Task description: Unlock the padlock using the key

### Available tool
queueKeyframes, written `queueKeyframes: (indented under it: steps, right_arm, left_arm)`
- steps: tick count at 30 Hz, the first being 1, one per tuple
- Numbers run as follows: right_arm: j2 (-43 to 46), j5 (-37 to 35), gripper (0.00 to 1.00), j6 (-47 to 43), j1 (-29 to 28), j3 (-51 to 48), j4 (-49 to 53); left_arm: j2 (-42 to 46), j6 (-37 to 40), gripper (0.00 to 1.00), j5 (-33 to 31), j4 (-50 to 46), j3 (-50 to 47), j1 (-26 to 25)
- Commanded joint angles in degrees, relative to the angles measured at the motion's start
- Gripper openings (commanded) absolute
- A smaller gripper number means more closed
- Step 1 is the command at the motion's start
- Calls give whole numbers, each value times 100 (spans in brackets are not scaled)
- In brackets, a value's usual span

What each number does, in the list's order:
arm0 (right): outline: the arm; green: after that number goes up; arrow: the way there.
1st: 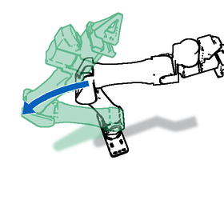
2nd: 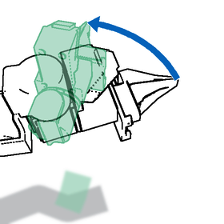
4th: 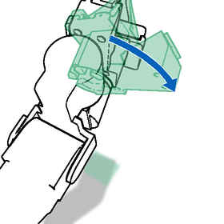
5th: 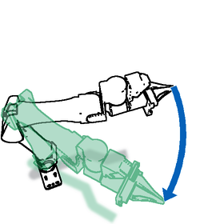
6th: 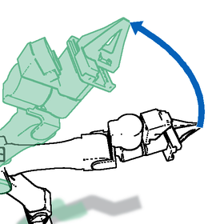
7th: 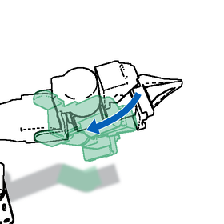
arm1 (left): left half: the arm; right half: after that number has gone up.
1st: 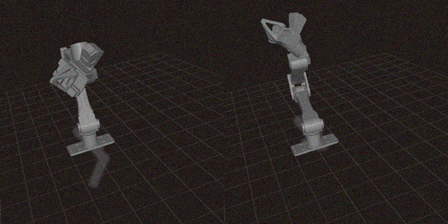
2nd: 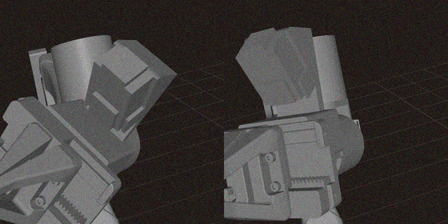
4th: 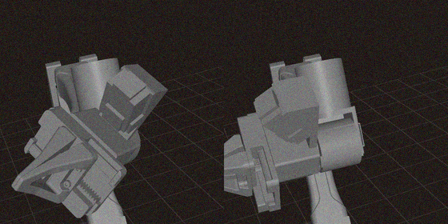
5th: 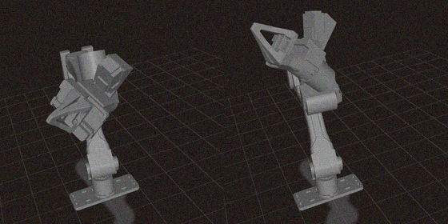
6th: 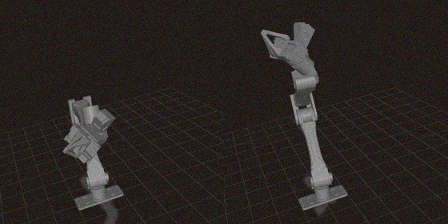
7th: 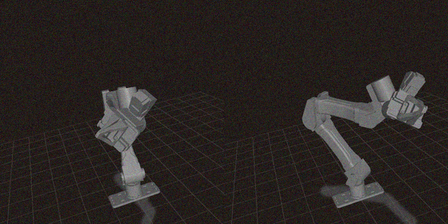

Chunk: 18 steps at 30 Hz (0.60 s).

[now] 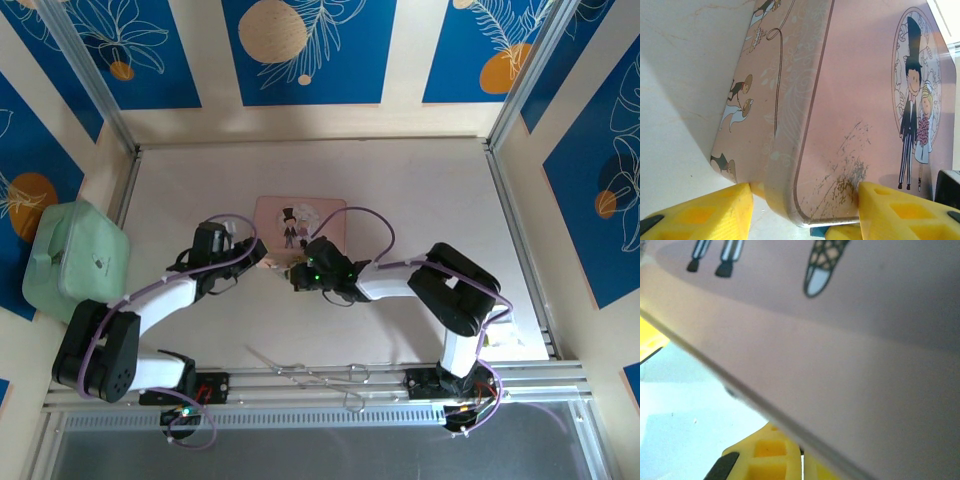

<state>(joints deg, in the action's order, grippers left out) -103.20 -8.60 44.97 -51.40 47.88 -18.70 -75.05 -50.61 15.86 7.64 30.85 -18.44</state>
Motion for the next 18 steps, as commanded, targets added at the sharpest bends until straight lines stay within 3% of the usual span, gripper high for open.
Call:
queueKeyframes:
  steps: [1, 18]
  right_arm:
    - [1, 473, 0, 80, 58, -292, -291]
    - [209, 487, 0, 139, 183, -614, -289]
  left_arm:
    - [-118, -110, 55, 108, -136, -267, -28]
    - [73, -211, 53, 162, -87, -474, -35]
